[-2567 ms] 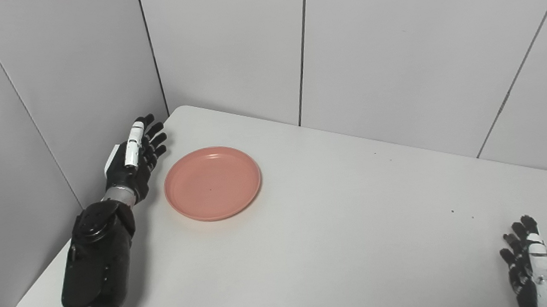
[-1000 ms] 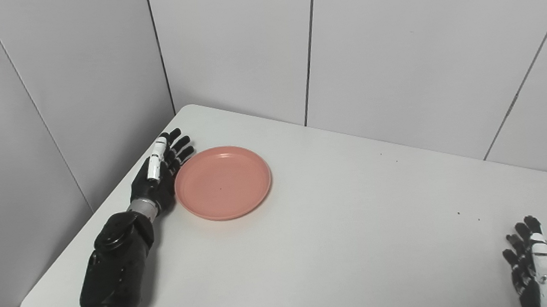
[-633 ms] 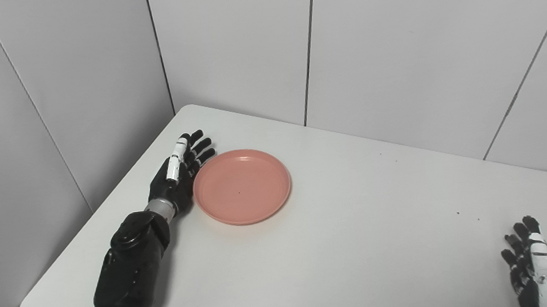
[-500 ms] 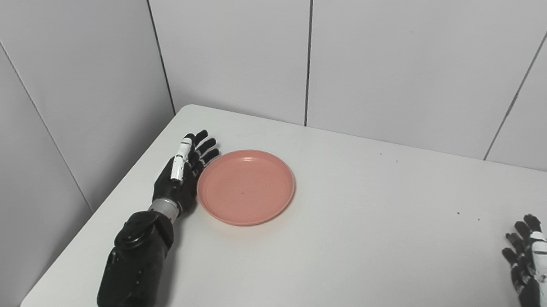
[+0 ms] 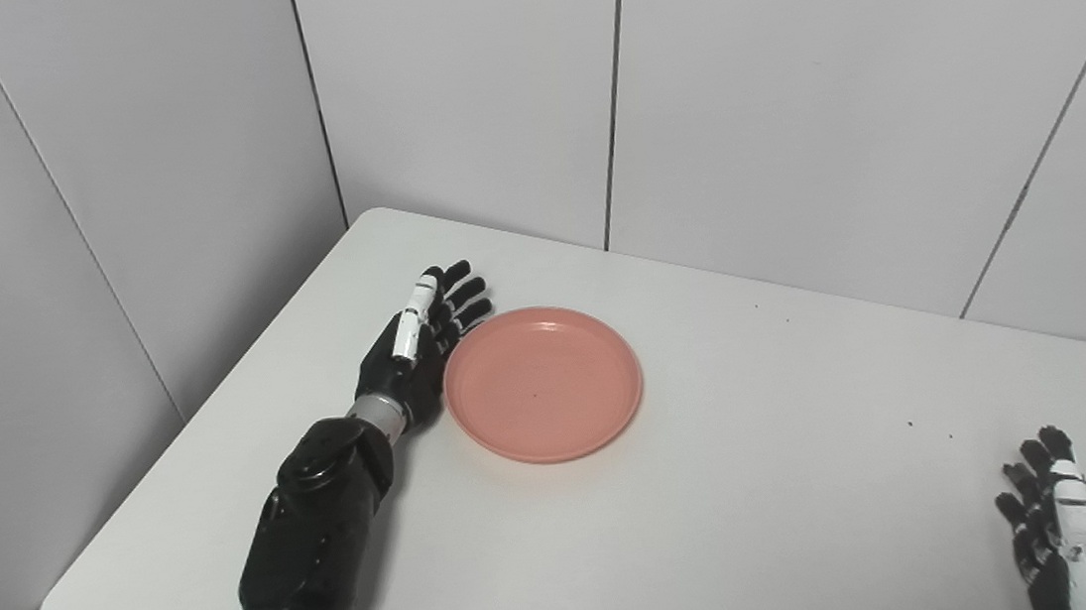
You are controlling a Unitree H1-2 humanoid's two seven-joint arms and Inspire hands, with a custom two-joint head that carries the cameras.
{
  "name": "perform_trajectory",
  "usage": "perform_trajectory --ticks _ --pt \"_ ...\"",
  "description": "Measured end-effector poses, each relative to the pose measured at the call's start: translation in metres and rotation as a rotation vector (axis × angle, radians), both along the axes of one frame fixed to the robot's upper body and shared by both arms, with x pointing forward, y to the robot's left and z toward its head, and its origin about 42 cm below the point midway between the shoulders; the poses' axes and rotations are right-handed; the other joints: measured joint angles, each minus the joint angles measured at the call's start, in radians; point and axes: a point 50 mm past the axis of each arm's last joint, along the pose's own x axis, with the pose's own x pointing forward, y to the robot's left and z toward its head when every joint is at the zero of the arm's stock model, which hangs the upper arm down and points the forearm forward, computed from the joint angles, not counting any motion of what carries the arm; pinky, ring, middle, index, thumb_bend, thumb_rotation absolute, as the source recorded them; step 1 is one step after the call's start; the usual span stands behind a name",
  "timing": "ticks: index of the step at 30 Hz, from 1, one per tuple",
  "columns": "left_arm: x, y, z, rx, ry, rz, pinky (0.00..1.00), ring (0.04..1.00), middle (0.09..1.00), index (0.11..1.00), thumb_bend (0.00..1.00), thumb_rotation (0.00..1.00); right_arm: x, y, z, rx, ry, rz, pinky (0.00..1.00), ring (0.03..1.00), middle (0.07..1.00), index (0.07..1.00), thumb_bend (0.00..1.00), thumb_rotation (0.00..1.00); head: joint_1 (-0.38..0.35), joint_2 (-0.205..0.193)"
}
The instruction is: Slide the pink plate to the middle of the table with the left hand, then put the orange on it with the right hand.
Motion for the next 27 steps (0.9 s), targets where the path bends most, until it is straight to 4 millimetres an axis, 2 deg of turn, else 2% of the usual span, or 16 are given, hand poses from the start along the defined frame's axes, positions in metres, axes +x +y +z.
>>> perform_trajectory --ticks 11,27 --pt "0.012 -0.037 0.004 -0.012 0.025 -0.058 0.90 0.907 0.921 0.912 0.33 1.00 0.001 -0.001 -0.005 -0.010 0.014 0.000 1.00 1.000 1.000 1.000 0.12 1.00 -0.031 0.026" --pt "0.015 -0.070 0.000 -0.034 0.028 -0.144 0.90 0.906 0.920 0.915 0.34 1.00 0.006 0.000 -0.011 0.007 -0.006 -0.001 1.00 1.000 1.000 1.000 0.20 1.00 -0.094 0.064"
